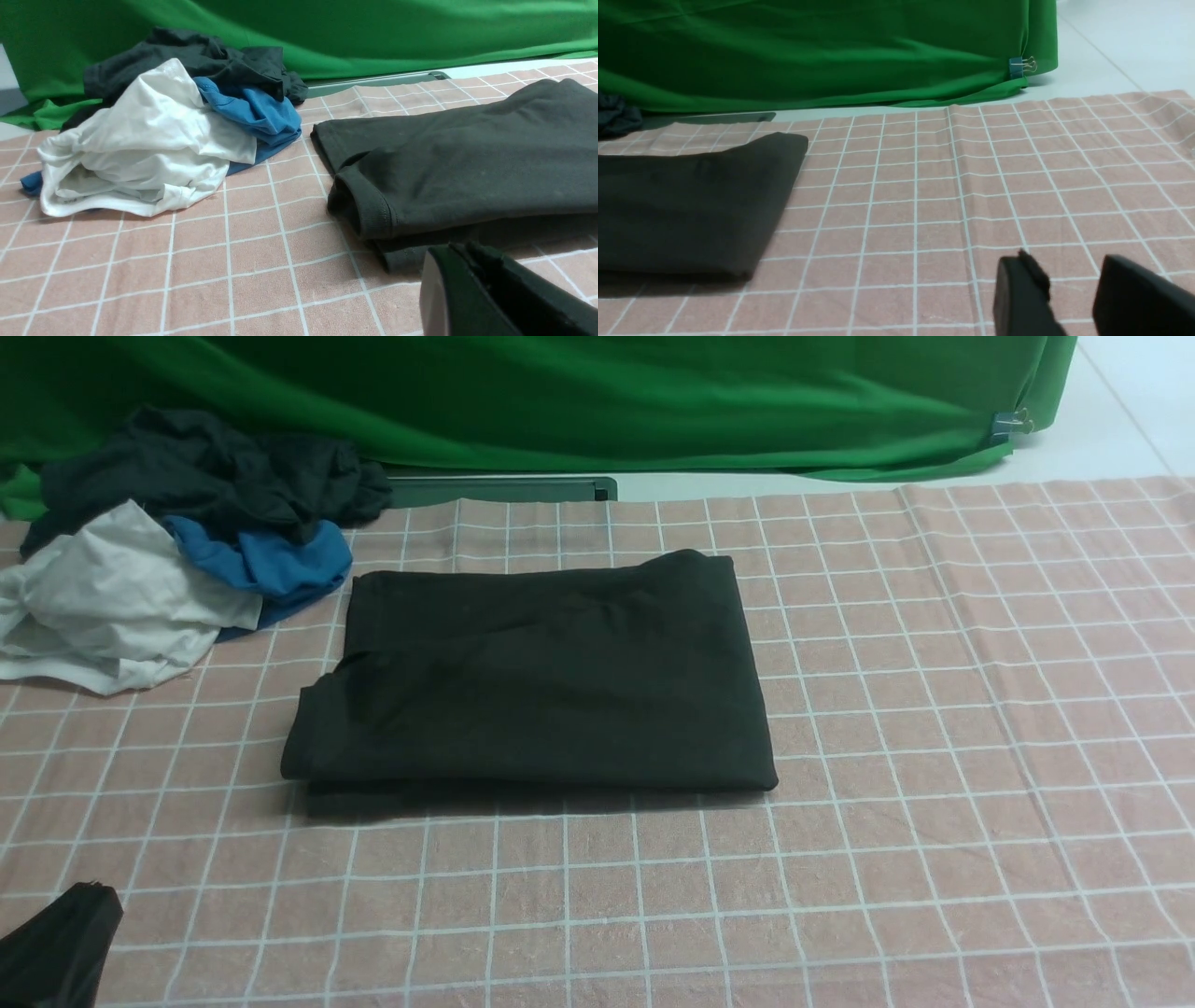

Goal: Fold a long-sleeved shirt over a pink coffee tablecloth.

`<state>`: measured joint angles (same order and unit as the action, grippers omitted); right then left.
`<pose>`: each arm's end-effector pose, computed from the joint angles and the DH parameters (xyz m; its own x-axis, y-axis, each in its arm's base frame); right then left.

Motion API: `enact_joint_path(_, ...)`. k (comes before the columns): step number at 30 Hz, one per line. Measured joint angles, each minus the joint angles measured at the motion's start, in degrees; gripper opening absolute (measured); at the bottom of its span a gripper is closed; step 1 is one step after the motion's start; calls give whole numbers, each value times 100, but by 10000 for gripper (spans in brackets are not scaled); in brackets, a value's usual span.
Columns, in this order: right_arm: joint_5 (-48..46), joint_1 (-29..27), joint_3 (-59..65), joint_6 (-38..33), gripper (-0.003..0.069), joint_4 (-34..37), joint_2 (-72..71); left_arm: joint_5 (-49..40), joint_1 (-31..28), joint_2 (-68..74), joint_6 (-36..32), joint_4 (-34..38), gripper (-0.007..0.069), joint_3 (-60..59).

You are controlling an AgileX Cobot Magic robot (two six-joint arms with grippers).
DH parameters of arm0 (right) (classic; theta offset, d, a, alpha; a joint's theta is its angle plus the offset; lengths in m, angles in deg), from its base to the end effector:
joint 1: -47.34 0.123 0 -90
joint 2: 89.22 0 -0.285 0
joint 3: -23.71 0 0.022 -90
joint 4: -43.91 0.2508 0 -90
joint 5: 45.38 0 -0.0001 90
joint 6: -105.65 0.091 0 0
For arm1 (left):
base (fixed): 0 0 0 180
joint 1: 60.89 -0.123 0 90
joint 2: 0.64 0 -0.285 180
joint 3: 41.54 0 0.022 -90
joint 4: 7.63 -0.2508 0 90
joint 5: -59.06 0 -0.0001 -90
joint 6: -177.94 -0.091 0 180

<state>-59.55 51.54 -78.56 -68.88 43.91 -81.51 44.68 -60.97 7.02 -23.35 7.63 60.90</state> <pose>0.0554 0.0041 0.1878 -0.1727 0.0829 -0.9815 -0.0570 0.9939 0.0940 0.0553 -0.0059 0.1893 -0.1502 0.1125 -0.9822 0.0806 0.9916 0.1013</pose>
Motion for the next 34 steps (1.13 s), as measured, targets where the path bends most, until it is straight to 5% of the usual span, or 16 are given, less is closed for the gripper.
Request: enact_joint_path(34,0,0,0,0,239,0,0,0,0,0,12,-37,20,0)
